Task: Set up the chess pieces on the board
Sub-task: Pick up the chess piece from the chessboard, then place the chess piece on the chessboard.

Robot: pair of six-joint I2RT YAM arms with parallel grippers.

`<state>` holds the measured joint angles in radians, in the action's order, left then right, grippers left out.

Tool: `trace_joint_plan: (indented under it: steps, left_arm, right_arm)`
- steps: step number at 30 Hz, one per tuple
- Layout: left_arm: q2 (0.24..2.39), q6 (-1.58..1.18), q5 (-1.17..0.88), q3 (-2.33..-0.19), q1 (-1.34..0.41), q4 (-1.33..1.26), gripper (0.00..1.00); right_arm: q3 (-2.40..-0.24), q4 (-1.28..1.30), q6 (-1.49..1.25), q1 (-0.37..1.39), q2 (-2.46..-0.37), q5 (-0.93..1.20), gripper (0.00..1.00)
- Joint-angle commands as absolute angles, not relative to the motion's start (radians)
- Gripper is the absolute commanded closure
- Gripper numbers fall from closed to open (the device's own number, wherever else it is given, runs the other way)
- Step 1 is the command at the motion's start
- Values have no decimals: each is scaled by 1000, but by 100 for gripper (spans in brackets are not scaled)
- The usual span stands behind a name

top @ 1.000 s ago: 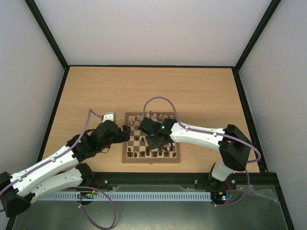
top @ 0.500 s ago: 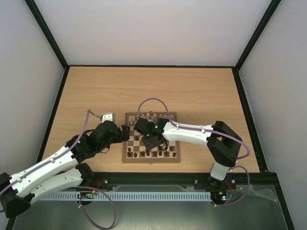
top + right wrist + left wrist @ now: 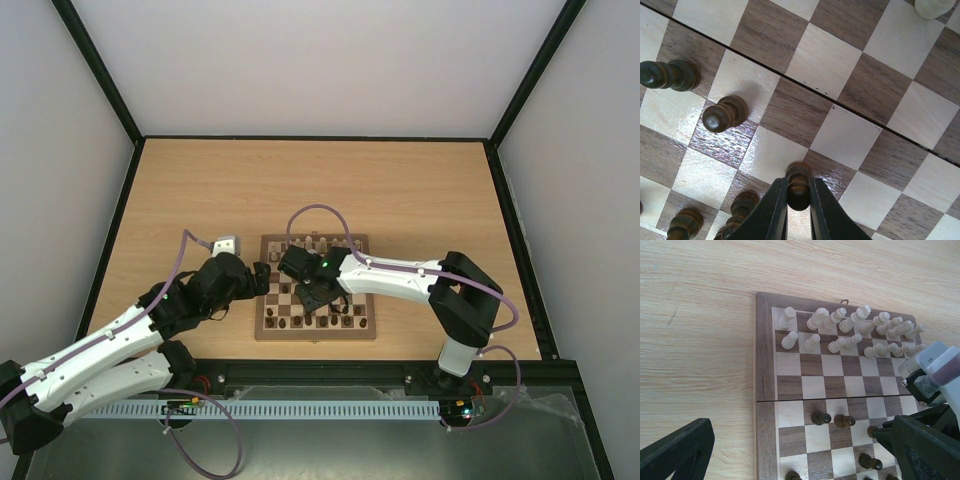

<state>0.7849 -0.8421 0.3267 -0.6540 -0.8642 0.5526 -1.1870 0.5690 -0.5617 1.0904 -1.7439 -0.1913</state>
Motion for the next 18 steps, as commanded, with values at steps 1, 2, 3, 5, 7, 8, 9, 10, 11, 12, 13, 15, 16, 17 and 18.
trace_joint_plan:
  steps: [1,2,3,5,7,8,9,10,11,12,13,15,16,17,18]
  left_arm:
    - [776,-845,345,-644,-860,561,1]
    - [778,-844,345,-644,-860,561,1]
    - [779,-845,344,-644,-859,561,0]
    - [779,-845,345,-644,-859,560,1]
    - [781,-844,345,-644,-859,560,1]
    - [781,-844,346,-645,-859,558,1]
    - [782,-844,347,-645,-859,558,1]
    - [783,-844,346,-645,-859,558,1]
    - [785,-844,347,-645,-860,558,1]
    - [785,-844,347,-644,-859,556,0]
    - [787,-844,346,-645,-859,557,0]
    - [790,-843,347,-646,-859,555,0]
    - [791,-842,347,-646,-859,554,1]
    - [793,-842,346,-647,-859,554,1]
    - [796,-842,346,-647,-859,554,1]
  right_arm:
    - [-1200,602,-563,1087,-1725,-187,88]
    - [-1197,606,-564,1088,-1710,-181,88]
    - [-1195,612,-566,1089,-1699,-180,88]
    - [-1189,623,-569,1094,-1678,-177,88]
    - [-1183,638,-575,1102,-1668,-179,88]
    - [-1176,644,-579,1105,-1664,-179,88]
    - [-1171,647,-582,1107,-1658,-178,88]
    - [-1163,649,-585,1107,-1651,-177,88]
    - [-1156,651,-588,1108,-1646,-177,88]
    - [-1150,652,-591,1108,-1644,-176,88]
    - [-1143,653,-593,1109,-1640,-172,88]
    - [-1131,655,-594,1110,-1636,-164,88]
    - [-1127,655,-596,1111,-1635,-164,88]
    - [-1123,655,-595,1111,-1635,-161,88]
    - [-1118,656,-595,1112,-1638,-159,88]
